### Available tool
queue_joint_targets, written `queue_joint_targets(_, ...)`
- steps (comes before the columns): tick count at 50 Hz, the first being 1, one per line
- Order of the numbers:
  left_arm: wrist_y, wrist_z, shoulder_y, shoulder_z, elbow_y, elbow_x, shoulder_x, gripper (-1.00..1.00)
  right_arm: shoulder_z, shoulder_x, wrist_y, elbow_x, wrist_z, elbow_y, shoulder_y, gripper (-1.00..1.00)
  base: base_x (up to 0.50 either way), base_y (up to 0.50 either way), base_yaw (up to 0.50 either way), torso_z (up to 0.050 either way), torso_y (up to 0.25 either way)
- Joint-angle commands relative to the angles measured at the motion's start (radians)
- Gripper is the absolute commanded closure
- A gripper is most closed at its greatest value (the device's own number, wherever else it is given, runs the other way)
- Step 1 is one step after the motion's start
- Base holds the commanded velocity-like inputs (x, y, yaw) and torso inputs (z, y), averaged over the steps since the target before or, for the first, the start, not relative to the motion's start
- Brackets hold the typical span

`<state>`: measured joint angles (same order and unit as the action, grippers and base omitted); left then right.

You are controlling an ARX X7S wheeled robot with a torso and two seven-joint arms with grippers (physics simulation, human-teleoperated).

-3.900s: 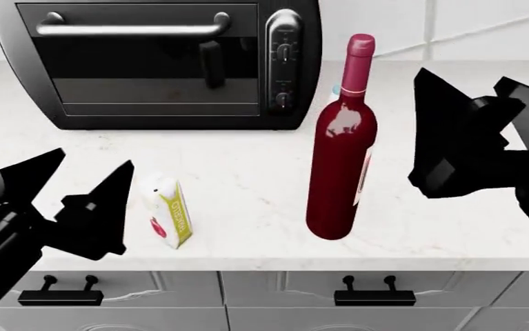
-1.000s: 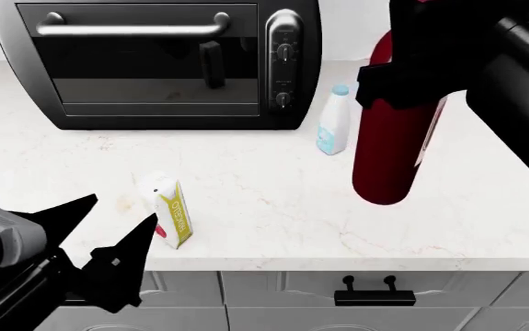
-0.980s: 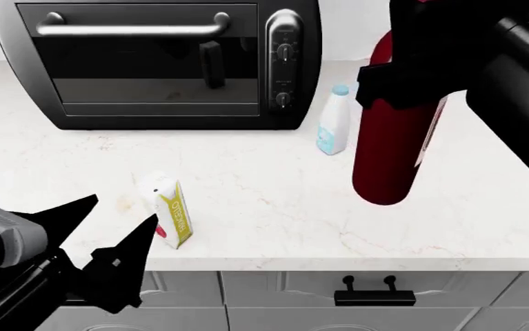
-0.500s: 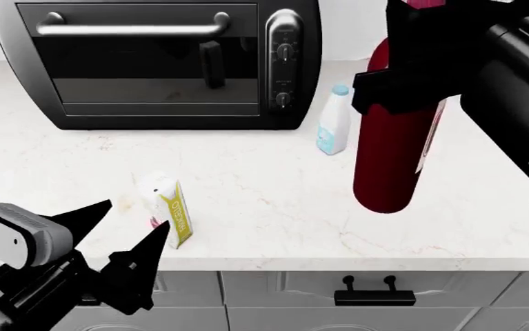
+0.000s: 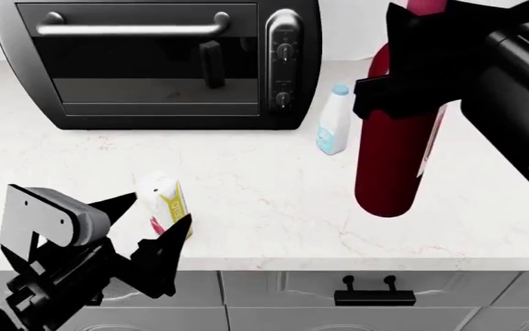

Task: Move the drinks to the dining counter.

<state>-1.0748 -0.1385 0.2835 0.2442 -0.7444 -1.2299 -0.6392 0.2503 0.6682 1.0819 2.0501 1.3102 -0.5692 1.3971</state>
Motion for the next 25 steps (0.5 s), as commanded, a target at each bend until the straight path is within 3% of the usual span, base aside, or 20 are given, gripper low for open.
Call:
queue_joint_targets(1, 0.013, 0.019, 0.045, -0.058, 0.053, 0.051, 0.022, -1.0, 0.006, -0.003, 0.004, -0.018, -0.016, 0.008, 0.008, 1.0, 0.0, 0.0, 0.0, 0.0, 0.0)
queue_joint_targets(15, 0.002, 0.046, 0.101, -0.165, 0.087, 0.101, 0.04, -1.0, 0.003, 0.011, -0.011, -0.013, -0.016, -0.01, -0.007, 1.0, 0.0, 0.0, 0.0, 0.0, 0.0)
queue_joint_targets(24, 0.018, 0.048, 0.093, -0.169, 0.098, 0.121, 0.04, -1.0, -0.001, 0.024, -0.006, -0.029, -0.031, -0.026, -0.025, 1.0, 0.0, 0.0, 0.0, 0.0, 0.001)
queue_joint_targets(25, 0.014, 0.03, 0.093, -0.159, 0.1, 0.12, 0.039, 1.0, -0.004, 0.024, -0.01, -0.031, -0.033, -0.025, -0.029, 1.0, 0.0, 0.0, 0.0, 0.0, 0.0)
